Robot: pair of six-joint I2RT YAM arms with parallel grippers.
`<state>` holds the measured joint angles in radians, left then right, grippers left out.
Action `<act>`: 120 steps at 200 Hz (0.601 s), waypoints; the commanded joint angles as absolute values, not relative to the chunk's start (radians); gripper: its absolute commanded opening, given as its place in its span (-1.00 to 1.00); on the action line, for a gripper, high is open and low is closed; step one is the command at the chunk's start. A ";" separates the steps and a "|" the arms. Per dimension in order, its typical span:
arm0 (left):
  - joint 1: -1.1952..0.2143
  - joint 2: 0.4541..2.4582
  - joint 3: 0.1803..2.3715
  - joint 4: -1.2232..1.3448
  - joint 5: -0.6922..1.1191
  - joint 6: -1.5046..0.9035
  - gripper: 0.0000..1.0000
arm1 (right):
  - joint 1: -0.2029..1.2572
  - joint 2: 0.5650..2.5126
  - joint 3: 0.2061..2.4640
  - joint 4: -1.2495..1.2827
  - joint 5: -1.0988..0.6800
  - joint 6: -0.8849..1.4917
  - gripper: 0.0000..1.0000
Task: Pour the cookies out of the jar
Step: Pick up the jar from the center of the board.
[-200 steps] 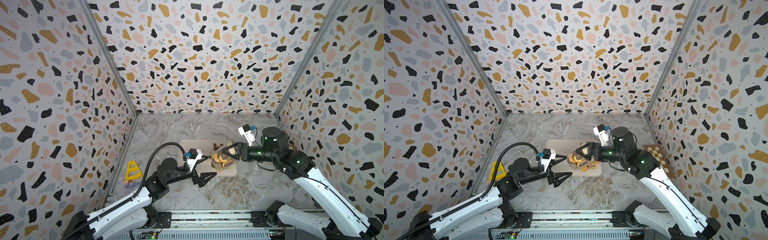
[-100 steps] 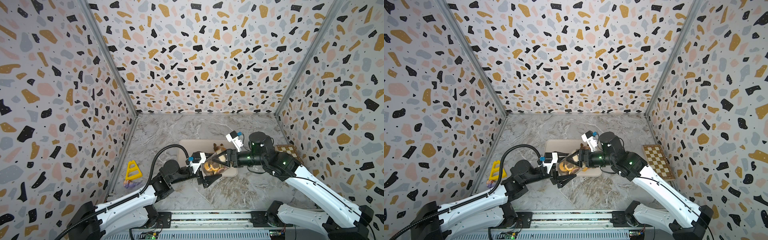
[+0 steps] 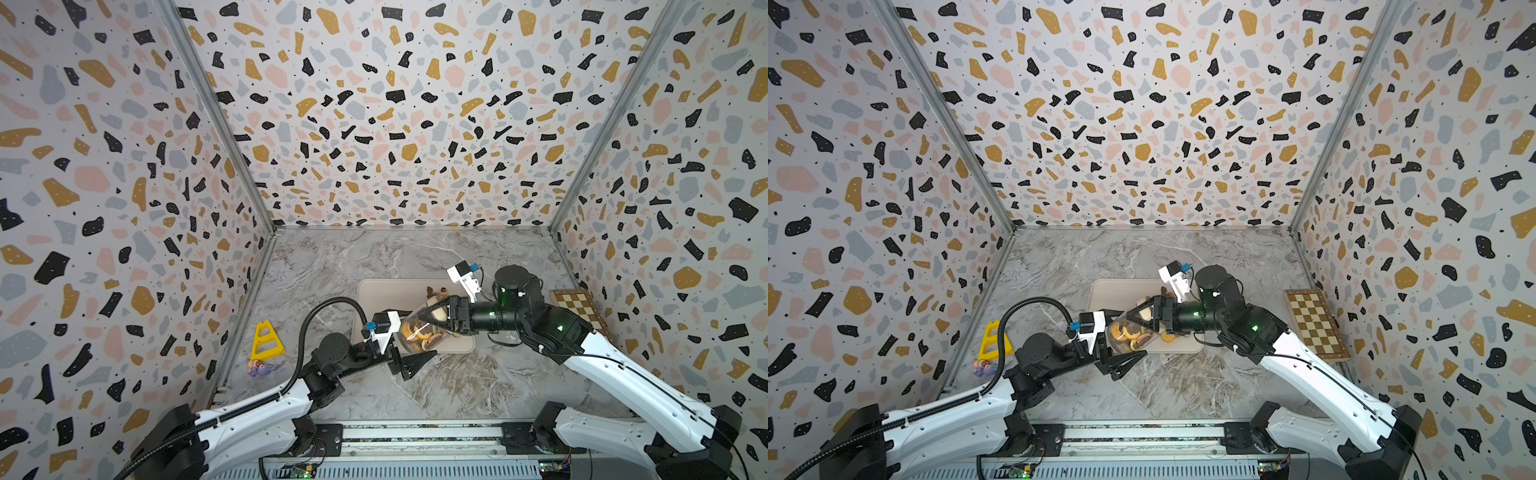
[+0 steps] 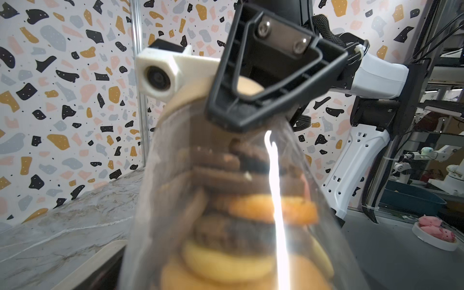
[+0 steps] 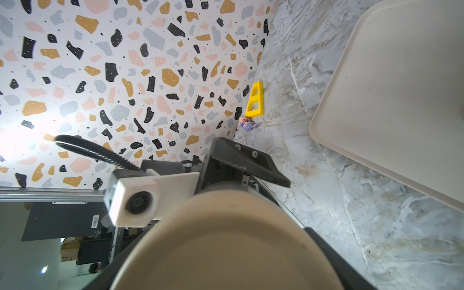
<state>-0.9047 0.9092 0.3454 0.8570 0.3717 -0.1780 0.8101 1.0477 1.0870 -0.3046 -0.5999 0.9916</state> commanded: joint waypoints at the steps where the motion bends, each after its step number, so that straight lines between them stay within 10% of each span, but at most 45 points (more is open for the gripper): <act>1: -0.909 0.880 0.345 0.991 0.339 -0.201 0.98 | 0.809 1.005 1.118 -0.149 -0.653 1.027 -1.00; 120: -0.914 0.982 0.399 1.173 0.404 -0.297 0.94 | 0.831 1.014 1.078 0.012 -0.646 1.117 -1.00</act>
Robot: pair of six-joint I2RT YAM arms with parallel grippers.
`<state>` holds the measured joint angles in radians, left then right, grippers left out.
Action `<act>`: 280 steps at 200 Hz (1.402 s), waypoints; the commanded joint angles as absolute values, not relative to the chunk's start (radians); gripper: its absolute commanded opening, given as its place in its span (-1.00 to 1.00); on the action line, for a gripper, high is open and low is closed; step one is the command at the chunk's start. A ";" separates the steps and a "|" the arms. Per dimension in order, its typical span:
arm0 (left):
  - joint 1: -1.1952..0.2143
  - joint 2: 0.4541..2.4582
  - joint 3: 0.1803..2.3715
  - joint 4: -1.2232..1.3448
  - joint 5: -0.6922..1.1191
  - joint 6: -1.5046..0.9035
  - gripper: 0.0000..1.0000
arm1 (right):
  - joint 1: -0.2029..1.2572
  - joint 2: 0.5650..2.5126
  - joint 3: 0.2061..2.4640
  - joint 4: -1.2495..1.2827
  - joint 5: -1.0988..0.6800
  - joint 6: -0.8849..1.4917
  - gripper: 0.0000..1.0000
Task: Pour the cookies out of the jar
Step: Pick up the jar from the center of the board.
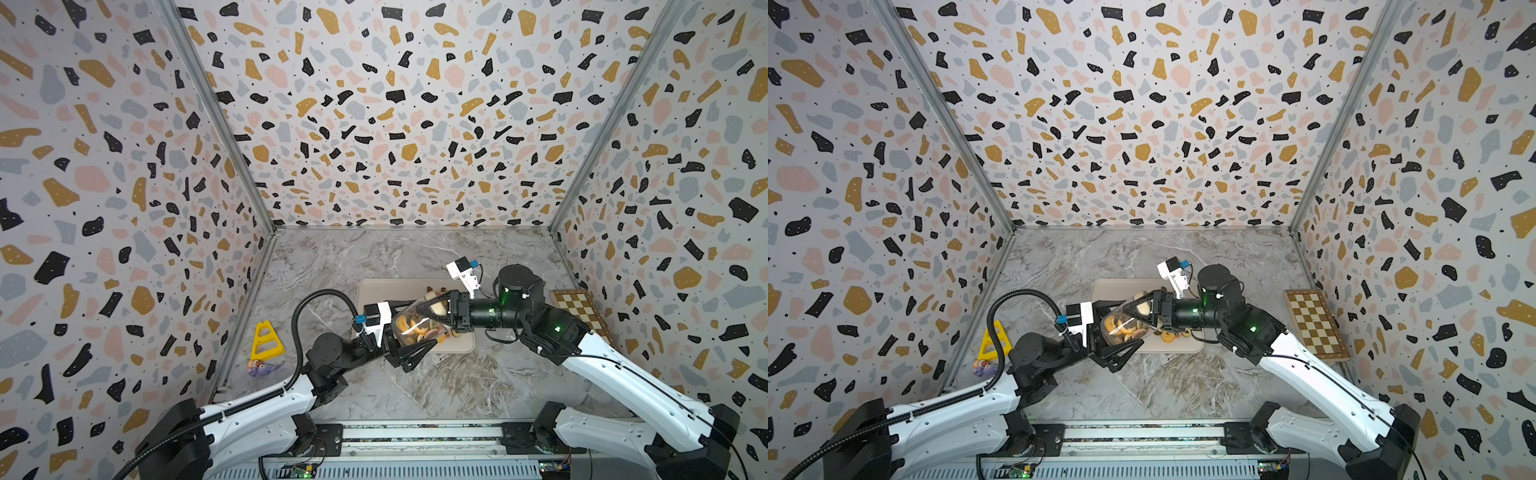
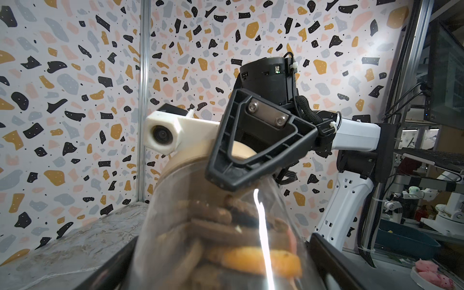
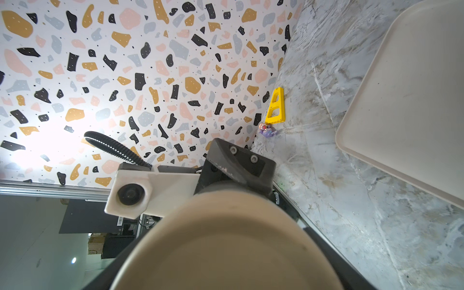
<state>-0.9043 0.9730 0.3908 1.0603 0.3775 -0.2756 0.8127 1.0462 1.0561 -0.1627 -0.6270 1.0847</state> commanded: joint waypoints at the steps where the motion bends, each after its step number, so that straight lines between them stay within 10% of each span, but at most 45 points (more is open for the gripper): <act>1: -0.914 0.981 0.397 1.175 0.403 -0.297 0.94 | 0.831 1.014 1.078 0.012 -0.645 1.117 -1.00; 100: -0.915 0.953 0.438 1.136 0.425 -0.318 0.63 | 0.857 1.034 1.071 0.033 -0.628 1.137 -1.00; 131: -0.915 0.964 0.457 1.107 0.453 -0.315 -0.42 | 0.866 1.042 1.069 0.028 -0.624 1.140 -1.00; 163: -0.915 0.942 0.470 1.060 0.468 -0.304 -1.00 | 0.865 1.053 1.069 -0.003 -0.624 1.136 -1.00; 210: -0.914 0.865 0.432 0.998 0.443 -0.269 -1.00 | 0.839 1.050 1.138 -0.166 -0.560 1.047 0.99; 280: -0.914 0.756 0.377 0.897 0.367 -0.216 -1.00 | 0.744 1.017 1.147 -0.231 -0.592 1.028 0.99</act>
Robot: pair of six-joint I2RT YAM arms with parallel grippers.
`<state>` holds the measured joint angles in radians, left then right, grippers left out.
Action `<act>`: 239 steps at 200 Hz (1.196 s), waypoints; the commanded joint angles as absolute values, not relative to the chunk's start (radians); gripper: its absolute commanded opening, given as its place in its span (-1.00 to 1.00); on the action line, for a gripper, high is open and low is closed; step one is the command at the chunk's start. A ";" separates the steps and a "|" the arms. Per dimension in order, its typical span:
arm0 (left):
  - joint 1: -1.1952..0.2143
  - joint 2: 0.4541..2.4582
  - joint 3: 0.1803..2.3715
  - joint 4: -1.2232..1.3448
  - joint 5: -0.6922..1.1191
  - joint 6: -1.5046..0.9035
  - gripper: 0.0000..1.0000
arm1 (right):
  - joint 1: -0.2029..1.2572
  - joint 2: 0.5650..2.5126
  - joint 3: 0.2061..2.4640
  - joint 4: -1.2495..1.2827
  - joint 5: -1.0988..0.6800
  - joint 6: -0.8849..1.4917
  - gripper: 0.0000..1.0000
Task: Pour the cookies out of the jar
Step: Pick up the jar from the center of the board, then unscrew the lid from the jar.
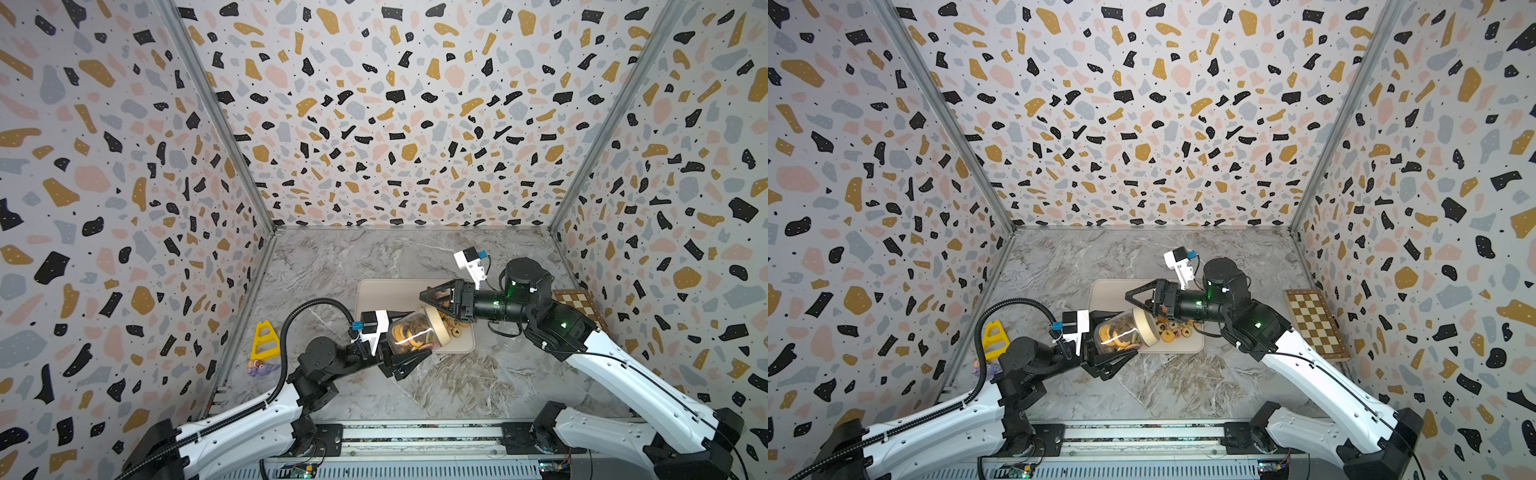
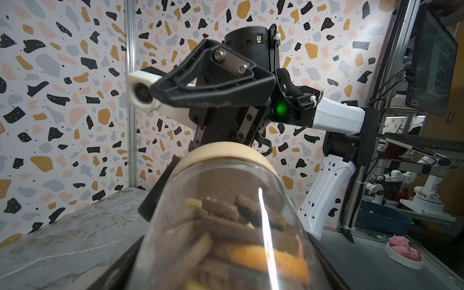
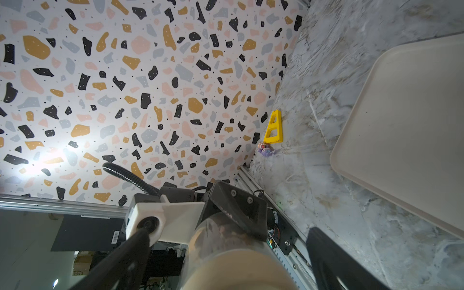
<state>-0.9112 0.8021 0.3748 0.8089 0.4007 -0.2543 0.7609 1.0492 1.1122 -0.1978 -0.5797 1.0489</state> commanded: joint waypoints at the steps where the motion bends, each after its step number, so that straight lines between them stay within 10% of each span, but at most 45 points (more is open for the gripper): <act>1: -0.915 0.754 0.377 0.897 0.366 -0.215 -1.00 | 0.743 1.016 1.147 -0.232 -0.591 1.028 0.98; 105: -0.914 0.596 0.293 0.827 0.056 -0.102 -1.00 | 0.679 1.099 1.312 -0.709 -0.278 0.917 0.98; 149: -0.914 0.637 0.235 1.021 0.089 -0.136 -1.00 | 0.687 1.072 1.265 -0.411 -0.536 0.987 1.00; 239: -0.914 0.759 0.218 1.189 0.115 -0.142 -1.00 | 0.788 1.111 1.263 -0.450 -0.365 1.279 0.94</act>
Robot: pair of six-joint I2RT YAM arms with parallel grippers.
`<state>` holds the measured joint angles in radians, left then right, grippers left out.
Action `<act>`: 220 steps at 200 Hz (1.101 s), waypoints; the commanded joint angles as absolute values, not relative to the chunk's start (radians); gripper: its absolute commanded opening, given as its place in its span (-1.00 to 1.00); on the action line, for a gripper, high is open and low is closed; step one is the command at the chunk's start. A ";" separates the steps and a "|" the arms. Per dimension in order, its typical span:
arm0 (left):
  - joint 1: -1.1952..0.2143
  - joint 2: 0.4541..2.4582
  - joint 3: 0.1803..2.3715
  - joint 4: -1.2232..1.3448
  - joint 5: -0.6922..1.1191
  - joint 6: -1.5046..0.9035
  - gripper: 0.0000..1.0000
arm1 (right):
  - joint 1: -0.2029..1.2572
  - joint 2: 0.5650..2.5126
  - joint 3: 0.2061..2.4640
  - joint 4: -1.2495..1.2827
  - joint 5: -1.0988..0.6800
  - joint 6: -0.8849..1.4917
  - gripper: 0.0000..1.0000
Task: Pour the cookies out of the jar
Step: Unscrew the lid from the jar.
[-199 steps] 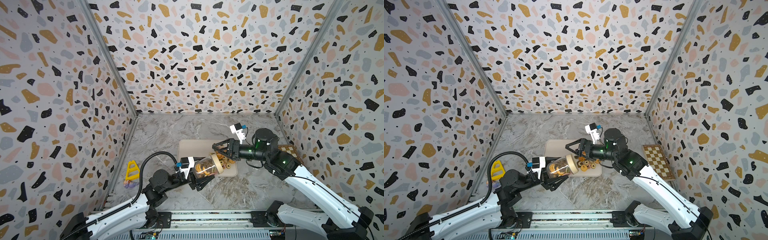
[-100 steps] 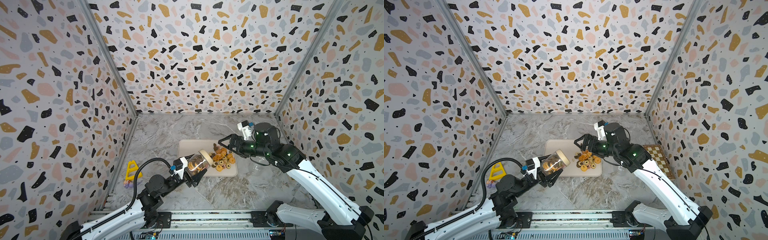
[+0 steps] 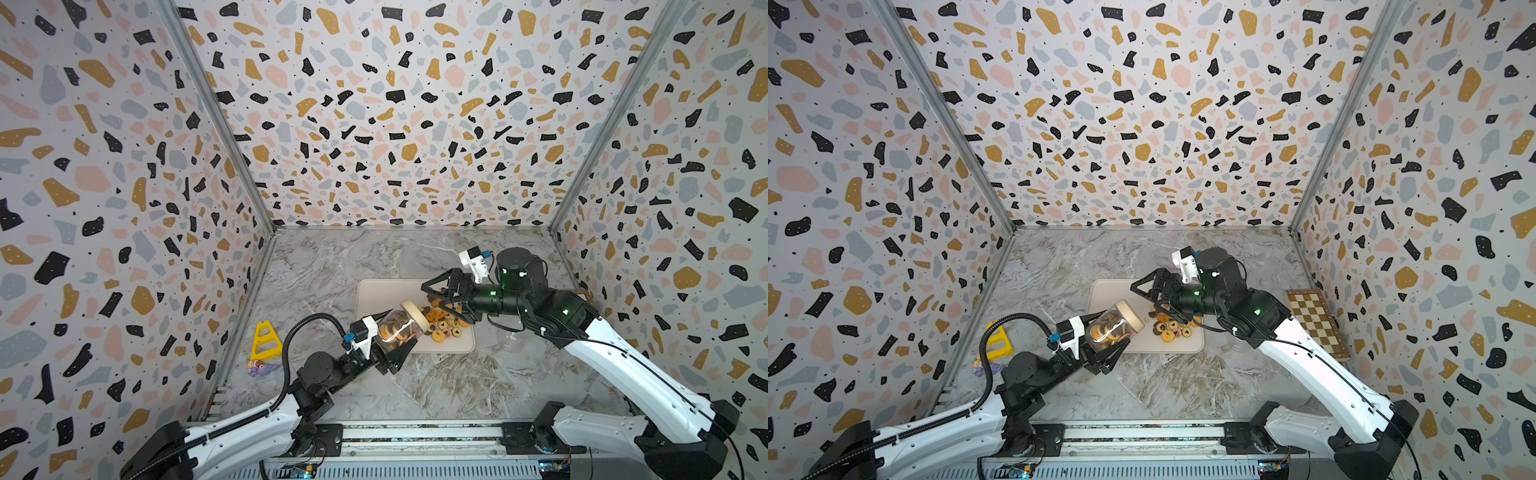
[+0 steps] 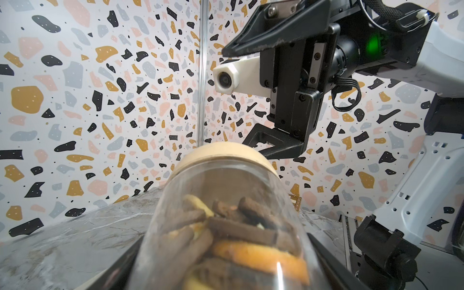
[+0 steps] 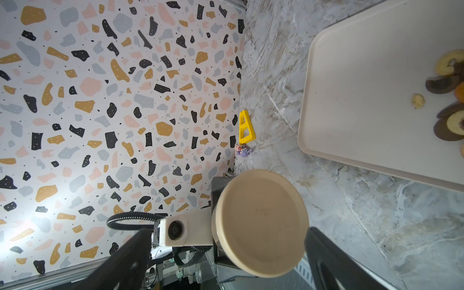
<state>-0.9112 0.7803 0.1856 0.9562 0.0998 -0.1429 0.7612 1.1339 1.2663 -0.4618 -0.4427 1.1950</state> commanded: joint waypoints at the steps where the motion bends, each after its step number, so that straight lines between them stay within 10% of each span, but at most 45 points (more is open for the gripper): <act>1: -0.914 0.758 0.218 1.188 0.114 -0.142 -1.00 | 0.791 1.110 1.263 -0.447 -0.361 1.281 0.94; 220: -0.915 0.678 0.227 1.163 0.118 -0.109 -1.00 | 0.936 1.164 1.217 -0.345 -0.327 1.295 0.98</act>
